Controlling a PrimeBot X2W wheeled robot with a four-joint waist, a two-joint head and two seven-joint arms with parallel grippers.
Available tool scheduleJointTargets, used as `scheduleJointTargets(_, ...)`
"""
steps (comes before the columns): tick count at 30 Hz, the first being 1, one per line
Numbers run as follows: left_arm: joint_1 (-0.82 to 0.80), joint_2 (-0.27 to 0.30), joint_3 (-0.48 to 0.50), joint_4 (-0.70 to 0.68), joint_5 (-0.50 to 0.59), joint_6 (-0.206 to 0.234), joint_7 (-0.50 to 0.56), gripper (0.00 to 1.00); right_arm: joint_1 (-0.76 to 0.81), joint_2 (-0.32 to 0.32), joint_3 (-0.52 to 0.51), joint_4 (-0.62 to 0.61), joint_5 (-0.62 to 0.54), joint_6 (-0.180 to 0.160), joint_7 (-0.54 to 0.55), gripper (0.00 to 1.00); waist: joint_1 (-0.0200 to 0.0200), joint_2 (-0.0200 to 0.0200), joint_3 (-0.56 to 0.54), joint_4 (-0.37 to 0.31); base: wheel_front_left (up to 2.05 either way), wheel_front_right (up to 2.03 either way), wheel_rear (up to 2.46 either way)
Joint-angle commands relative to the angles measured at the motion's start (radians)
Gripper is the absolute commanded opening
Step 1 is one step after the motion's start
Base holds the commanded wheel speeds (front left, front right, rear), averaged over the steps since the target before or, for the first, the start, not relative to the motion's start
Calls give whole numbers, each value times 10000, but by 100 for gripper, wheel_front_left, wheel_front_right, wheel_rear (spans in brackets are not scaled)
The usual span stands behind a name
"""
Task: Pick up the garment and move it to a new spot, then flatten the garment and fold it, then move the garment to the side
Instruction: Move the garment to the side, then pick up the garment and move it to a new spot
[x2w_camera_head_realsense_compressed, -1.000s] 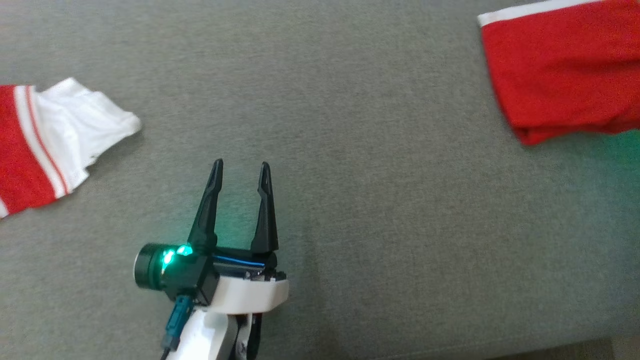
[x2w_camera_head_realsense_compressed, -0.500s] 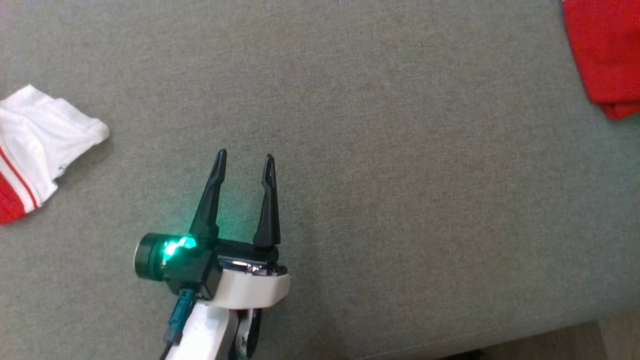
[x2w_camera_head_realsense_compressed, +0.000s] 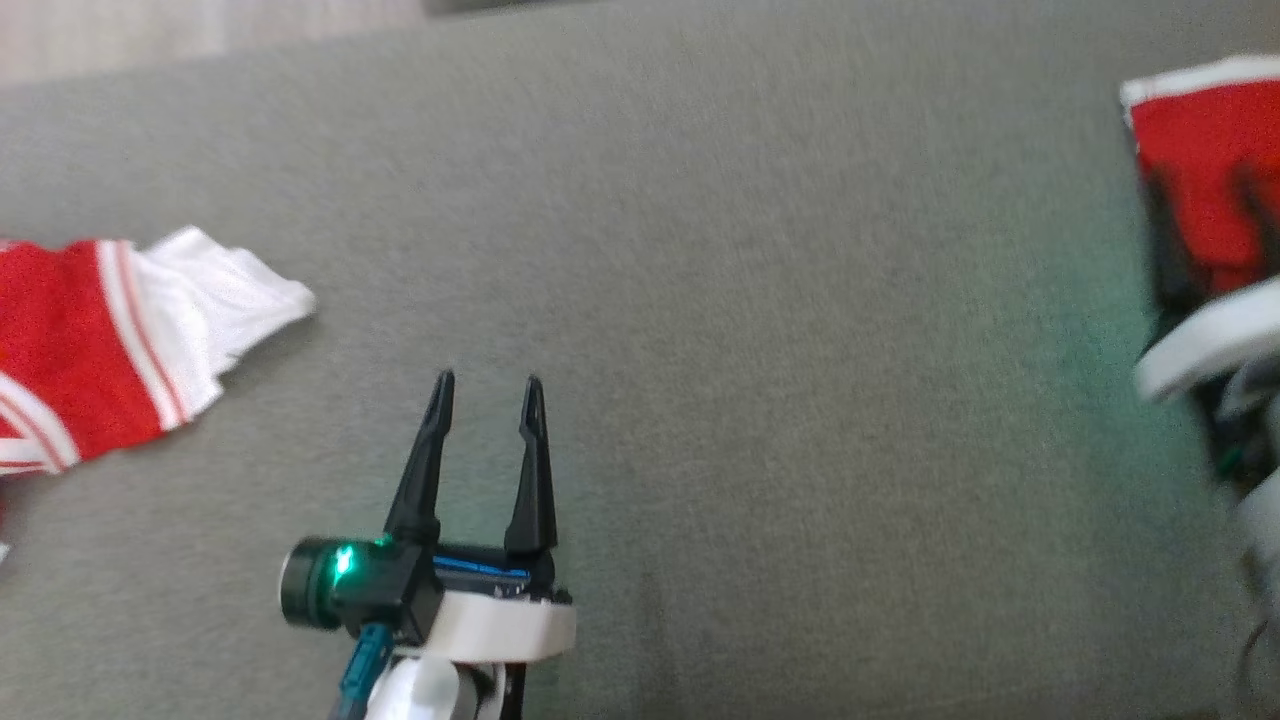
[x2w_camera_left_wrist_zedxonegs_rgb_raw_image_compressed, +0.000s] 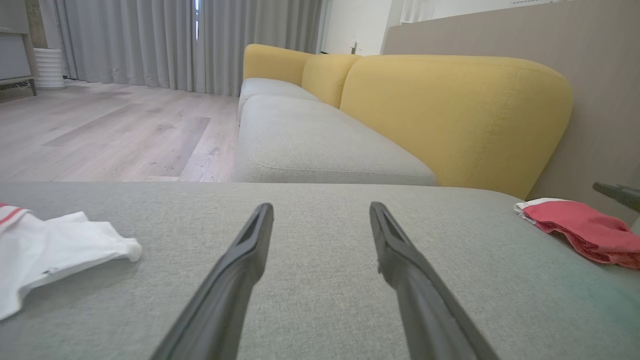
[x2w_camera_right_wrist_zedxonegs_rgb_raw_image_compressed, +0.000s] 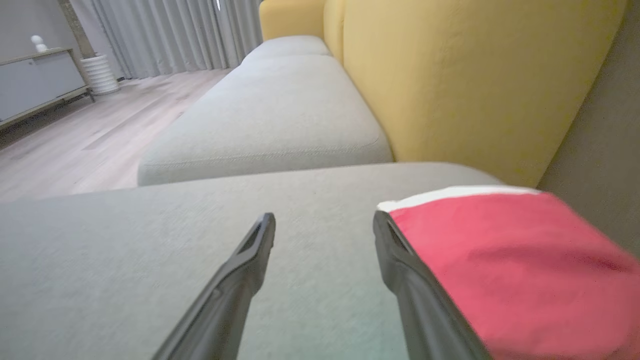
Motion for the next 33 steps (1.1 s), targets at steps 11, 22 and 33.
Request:
scheduleJointTargets(11,576,-9,286,231,-396,33,-51,100,3256,1786,-222,-2128,-927,65,-522,100,2,-1,-2547,1295,0,0,0)
scheduleJointTargets(22,1859,-9,754,-445,325,45,-51,100,7082,3563,-2475,-5857,-3630,65,-546,100,2,-1,-3551,1574,0,0,0)
scheduleJointTargets(33,2589,-9,1257,-361,438,-308,-51,100,7952,3777,-2719,-6058,-3783,65,-547,100,2,-1,-3785,1724,0,0,0)
